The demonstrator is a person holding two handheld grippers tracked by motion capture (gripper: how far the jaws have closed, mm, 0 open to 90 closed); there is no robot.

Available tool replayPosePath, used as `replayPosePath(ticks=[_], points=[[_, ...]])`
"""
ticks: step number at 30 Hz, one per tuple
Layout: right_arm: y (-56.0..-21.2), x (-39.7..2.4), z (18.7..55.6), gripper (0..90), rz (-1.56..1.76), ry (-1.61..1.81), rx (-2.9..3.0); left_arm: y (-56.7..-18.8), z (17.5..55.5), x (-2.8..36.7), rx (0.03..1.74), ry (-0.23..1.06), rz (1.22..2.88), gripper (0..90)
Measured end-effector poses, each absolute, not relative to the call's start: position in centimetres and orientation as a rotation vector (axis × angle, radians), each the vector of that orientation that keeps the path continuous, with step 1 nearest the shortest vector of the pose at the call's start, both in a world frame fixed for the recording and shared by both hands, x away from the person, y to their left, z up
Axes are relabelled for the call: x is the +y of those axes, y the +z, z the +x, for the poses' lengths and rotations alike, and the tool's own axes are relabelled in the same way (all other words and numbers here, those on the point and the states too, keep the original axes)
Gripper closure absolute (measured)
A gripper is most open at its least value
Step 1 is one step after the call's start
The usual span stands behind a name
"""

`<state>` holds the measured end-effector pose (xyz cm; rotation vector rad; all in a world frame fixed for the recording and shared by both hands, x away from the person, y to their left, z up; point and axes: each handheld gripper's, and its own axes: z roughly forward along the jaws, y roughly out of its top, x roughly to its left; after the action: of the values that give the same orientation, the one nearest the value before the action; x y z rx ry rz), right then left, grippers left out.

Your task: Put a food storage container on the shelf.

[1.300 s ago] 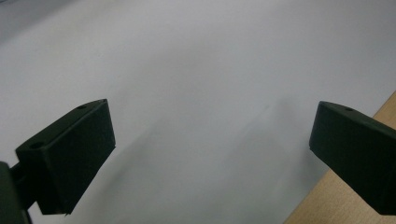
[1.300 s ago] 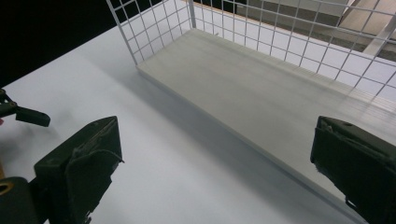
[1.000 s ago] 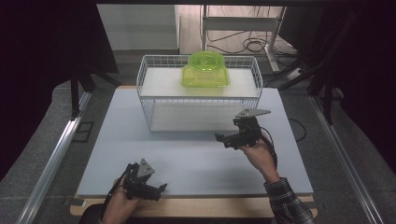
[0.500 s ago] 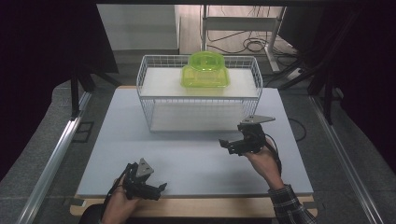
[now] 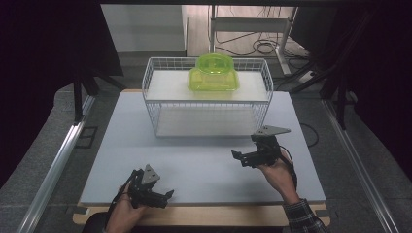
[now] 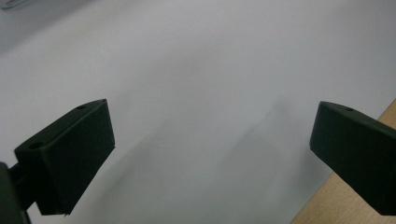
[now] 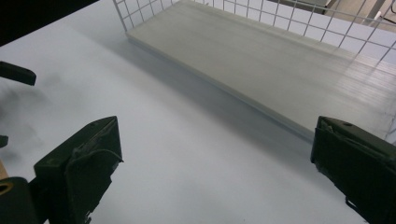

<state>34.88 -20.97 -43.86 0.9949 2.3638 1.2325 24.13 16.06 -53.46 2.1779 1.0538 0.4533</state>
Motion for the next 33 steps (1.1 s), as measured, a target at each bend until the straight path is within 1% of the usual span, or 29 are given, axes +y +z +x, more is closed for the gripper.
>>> replayPosePath(ticks=[17,33], points=[[-45.4,-22.8,32.9,1.8,1.018,1.175,2.365,-53.6,24.2,15.6,1.057,0.472,2.19,0.0],[-47.6,-25.0,31.7,1.8,1.07,1.119,2.347,-53.6,24.1,15.5,1.056,0.499,2.208,0.0]])
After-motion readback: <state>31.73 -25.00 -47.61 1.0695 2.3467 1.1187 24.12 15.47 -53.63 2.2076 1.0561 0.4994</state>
